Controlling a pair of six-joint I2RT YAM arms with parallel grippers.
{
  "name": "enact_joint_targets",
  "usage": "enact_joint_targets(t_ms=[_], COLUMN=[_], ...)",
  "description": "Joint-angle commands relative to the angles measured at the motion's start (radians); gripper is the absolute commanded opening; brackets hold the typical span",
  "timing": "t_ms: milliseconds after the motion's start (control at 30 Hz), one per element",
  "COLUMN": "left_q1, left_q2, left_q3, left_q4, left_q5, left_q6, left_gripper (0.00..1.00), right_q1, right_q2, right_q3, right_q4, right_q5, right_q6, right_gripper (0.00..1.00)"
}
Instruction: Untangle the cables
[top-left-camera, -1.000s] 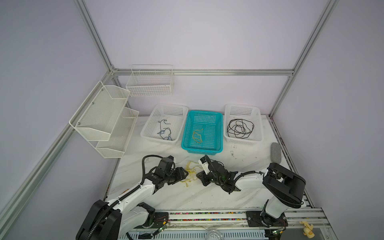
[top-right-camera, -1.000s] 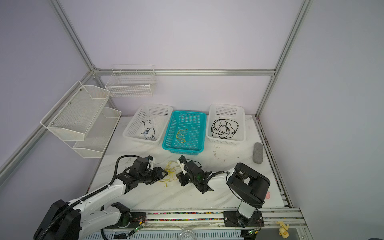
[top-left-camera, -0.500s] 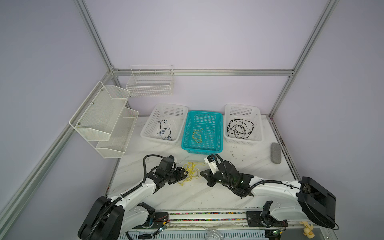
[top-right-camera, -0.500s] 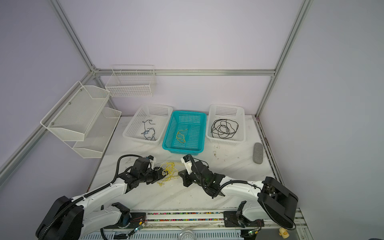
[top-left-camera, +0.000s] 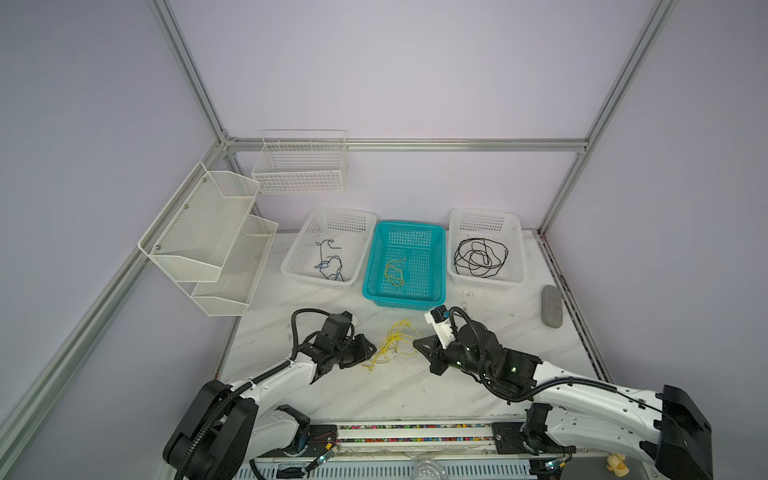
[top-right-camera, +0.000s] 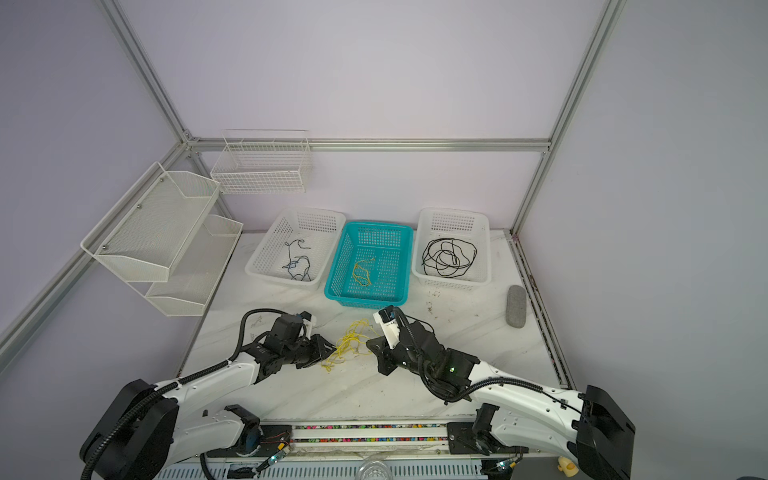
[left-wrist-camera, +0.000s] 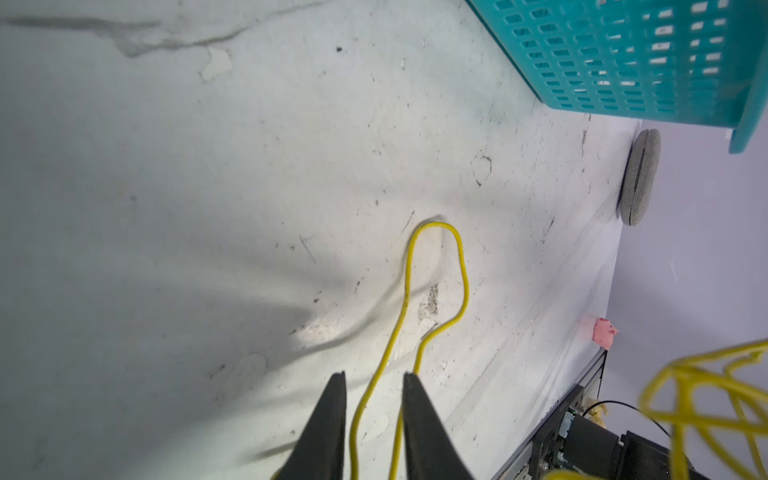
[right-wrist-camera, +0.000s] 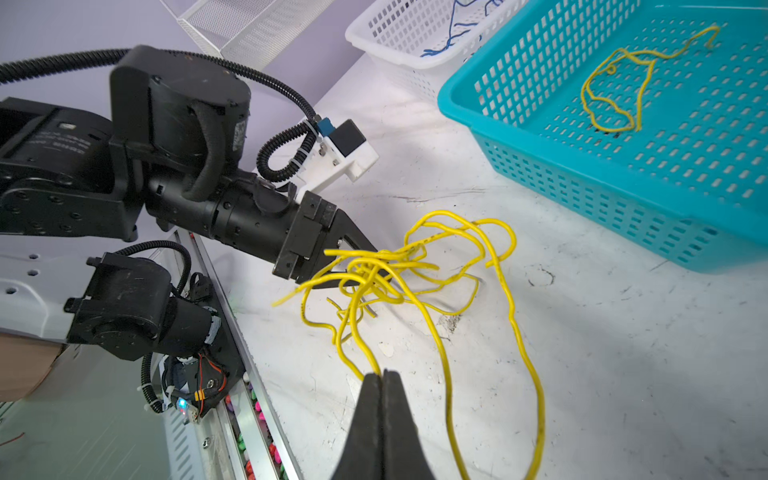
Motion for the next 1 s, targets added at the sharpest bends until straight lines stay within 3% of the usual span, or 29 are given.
enact_joint_targets(t_ms=[0, 100, 267, 333, 433, 567, 733, 967], left_q1=[0.002, 0.001, 0.004, 0.004, 0.006, 0.007, 0.006, 0.007], left_q2=[0.003, 0.006, -0.023, -0.042, -0.058, -0.07, -0.119, -0.195], left_q3=[-0.028, -0.019, -0.007, -0.01, -0.006, -0.002, -0.005, -0.007], left_q4=[0.012, -0.01, -0.05, -0.048, -0.037, -0.006, -0.006, -0.032], left_q5=[-0.007, -0.006, -0.021, -0.018, -0.003, 0.035, 0.032, 0.022], left_q6=[0.018, 0.036, 0.054, 0.051, 0.046, 0.034, 0.03, 0.04], left_gripper=[0.14, 0.0, 0.0, 0.0, 0.0, 0.0, 0.0, 0.0], right_q1=[0.002, 0.002, 0.0, 0.0, 0.0, 0.0, 0.001, 0.0], right_q2=[-0.056, -0.066, -0.051, -0.05, -0.038, 0.07, 0.226, 0.376], right_q3=[0.041, 0.055, 0.065, 0.051, 0.016, 0.003, 0.022, 0.036], right_q4=[-0.063, -0.117, -0.21, -0.188, -0.08, 0.033, 0.079, 0.112], right_q5=[0.09, 0.168, 0.271, 0.241, 0.109, 0.04, 0.066, 0.118], right_q6=[0.045, 0.091, 0.155, 0.127, 0.097, 0.081, 0.046, 0.008], right_gripper=[0.0, 0.0, 0.0, 0.0, 0.0, 0.0, 0.3, 0.37])
